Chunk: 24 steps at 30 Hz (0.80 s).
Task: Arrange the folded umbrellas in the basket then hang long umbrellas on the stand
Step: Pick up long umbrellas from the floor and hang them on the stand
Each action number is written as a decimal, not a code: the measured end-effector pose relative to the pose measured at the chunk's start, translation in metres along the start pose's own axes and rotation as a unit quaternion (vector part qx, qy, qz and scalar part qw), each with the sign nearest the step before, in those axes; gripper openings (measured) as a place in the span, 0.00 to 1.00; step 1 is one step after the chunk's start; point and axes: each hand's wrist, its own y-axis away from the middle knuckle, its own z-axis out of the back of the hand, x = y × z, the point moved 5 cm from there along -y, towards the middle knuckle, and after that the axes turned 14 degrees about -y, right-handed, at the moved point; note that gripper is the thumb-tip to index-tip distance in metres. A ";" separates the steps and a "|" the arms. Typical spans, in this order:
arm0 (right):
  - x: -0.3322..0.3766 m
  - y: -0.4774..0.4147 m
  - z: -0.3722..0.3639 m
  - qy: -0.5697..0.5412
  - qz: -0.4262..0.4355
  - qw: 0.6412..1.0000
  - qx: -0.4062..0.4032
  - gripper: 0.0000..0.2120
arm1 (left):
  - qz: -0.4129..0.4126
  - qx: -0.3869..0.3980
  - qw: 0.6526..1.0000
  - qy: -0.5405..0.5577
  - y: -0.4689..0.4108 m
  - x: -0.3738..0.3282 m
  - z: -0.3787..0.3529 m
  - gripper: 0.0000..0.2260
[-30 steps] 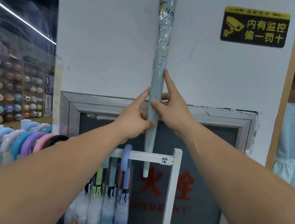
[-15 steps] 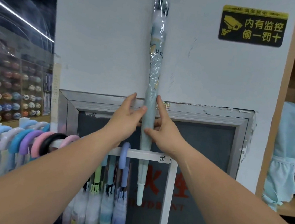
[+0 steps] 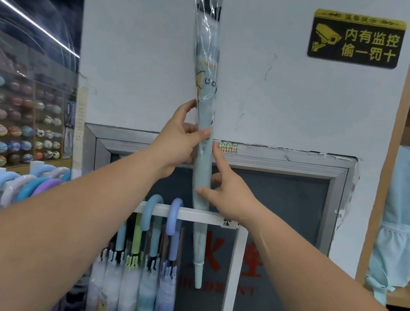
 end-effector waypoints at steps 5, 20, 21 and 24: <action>0.006 -0.012 0.014 -0.157 0.001 0.983 -0.095 0.30 | 0.014 0.036 0.999 0.002 0.009 0.018 -0.007 0.24; 0.026 -0.029 0.030 -0.185 0.031 0.976 -0.106 0.39 | 0.032 0.137 0.988 -0.062 0.028 0.061 -0.032 0.24; 0.023 -0.028 0.029 -0.185 0.024 0.977 -0.098 0.41 | 0.031 0.141 0.987 -0.076 0.028 0.064 -0.032 0.25; 0.011 -0.023 0.024 -0.181 0.005 0.981 -0.072 0.45 | 0.017 0.143 0.984 -0.103 0.028 0.062 -0.028 0.24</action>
